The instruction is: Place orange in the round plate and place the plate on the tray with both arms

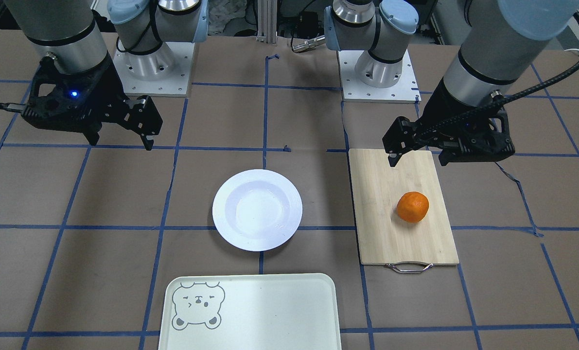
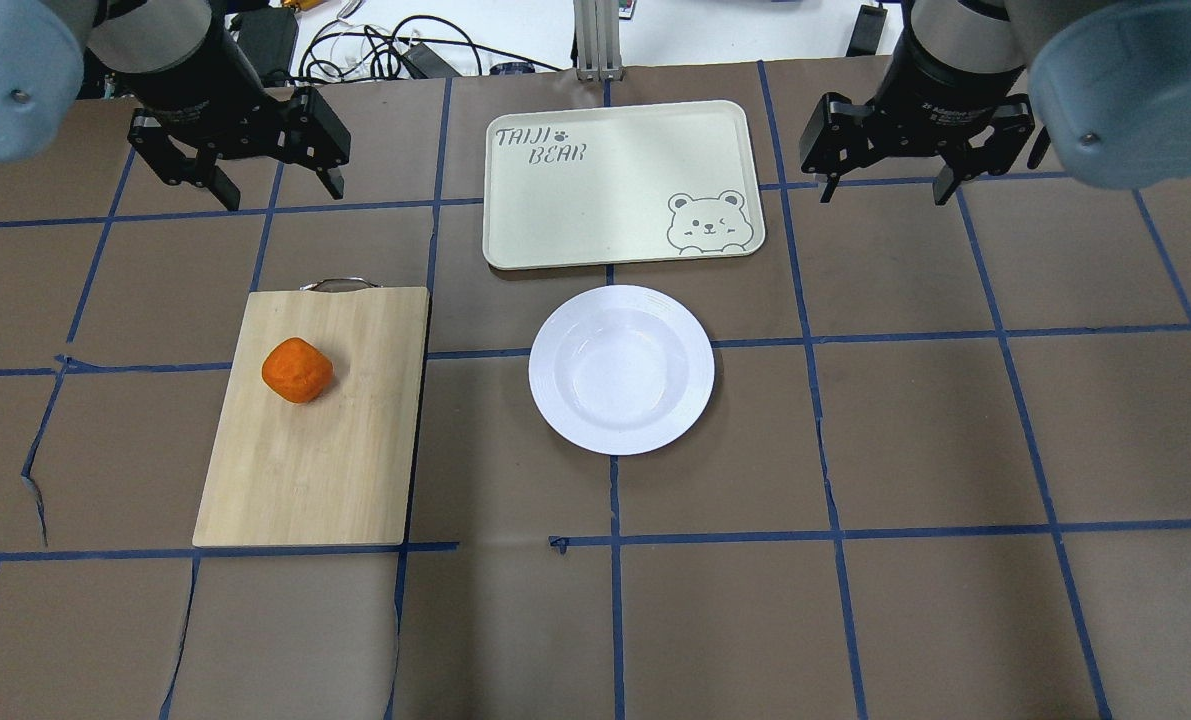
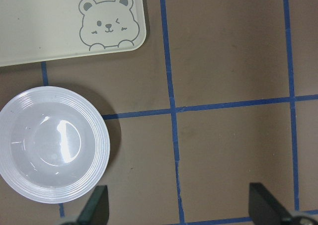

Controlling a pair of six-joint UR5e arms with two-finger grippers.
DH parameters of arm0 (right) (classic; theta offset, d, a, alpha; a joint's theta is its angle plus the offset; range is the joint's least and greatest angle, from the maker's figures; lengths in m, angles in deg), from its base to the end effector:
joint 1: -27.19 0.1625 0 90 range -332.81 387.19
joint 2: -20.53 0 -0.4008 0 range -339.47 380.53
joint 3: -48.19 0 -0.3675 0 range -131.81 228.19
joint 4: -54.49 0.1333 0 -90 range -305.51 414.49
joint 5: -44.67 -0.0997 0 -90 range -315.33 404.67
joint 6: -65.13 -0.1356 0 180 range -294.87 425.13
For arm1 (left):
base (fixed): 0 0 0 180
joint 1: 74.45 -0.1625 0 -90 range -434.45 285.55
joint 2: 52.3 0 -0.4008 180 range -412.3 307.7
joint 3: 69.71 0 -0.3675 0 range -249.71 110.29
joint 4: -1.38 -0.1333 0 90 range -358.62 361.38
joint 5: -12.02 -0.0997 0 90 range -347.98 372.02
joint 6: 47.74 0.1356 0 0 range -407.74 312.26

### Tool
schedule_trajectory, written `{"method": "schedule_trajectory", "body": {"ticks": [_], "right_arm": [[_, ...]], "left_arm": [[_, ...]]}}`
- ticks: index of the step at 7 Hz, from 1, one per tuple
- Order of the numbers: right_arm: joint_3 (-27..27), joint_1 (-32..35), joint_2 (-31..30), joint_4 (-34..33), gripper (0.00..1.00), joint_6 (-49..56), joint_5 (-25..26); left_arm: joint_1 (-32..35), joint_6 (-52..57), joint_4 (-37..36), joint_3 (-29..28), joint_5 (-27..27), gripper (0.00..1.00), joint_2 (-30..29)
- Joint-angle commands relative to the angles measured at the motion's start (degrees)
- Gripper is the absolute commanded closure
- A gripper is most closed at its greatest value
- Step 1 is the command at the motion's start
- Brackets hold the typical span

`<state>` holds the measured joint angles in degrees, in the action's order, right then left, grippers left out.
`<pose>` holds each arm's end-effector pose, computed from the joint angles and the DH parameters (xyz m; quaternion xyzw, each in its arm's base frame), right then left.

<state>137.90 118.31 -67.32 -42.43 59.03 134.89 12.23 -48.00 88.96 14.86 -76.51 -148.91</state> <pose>0.1424 -0.4909 0.4248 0.0435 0.9981 -0.0442 0.0009 -0.1067 -0.5232 0.4197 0.0311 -0.9994 0.0112 0.0125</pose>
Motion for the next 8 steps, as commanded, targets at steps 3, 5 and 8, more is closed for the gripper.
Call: {"method": "schedule_trajectory", "body": {"ticks": [3,5,8], "right_arm": [[-0.94,0.11,-0.58,0.60,0.00,-0.06,-2.06],[-0.59,0.11,-0.49,0.07,0.00,0.29,-2.16],[-0.32,0.11,-0.49,-0.02,0.00,0.55,-2.16]], "left_arm": [[-0.19,0.00,0.31,0.07,-0.24,0.00,0.11],[-0.28,0.00,0.39,0.15,-0.24,0.00,0.11],[-0.81,0.09,0.39,0.15,-0.15,0.00,0.02]]}}
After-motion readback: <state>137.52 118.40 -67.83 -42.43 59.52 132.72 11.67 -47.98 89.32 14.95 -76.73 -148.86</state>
